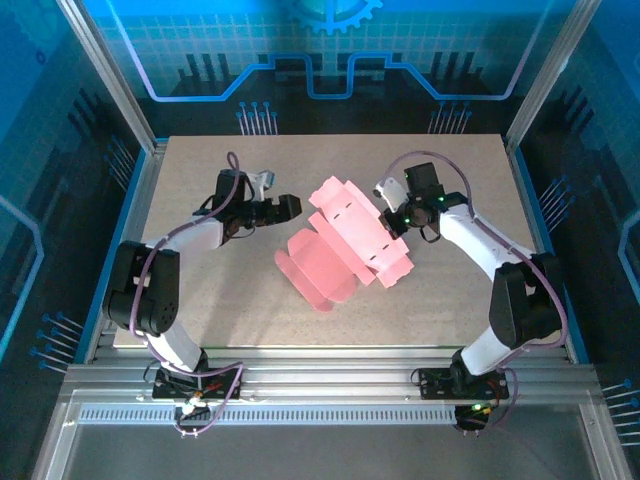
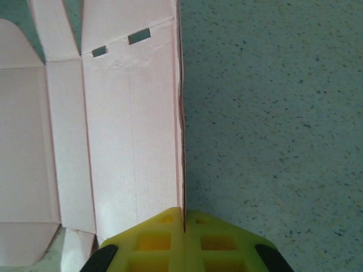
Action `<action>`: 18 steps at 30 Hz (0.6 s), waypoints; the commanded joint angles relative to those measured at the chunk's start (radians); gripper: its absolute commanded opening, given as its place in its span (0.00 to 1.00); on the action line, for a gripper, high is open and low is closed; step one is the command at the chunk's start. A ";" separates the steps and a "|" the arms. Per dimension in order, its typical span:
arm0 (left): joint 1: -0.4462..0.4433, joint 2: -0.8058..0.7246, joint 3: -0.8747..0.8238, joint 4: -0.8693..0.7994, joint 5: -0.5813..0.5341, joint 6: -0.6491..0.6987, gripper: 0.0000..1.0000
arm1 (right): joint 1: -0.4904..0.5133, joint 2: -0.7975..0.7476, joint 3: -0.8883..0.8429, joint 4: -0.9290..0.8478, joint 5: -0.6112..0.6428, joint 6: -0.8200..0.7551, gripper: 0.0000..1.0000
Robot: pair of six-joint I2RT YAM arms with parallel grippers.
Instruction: Fold the paper box
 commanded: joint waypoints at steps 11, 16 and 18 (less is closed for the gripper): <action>-0.031 0.130 0.114 -0.069 0.109 0.294 0.60 | -0.009 0.006 0.027 -0.041 -0.120 -0.015 0.00; -0.050 0.171 0.139 -0.084 0.064 0.310 0.56 | -0.011 0.010 0.030 -0.036 -0.140 -0.008 0.00; -0.057 0.189 0.151 -0.088 0.064 0.309 0.51 | -0.010 0.018 0.034 -0.039 -0.144 -0.007 0.00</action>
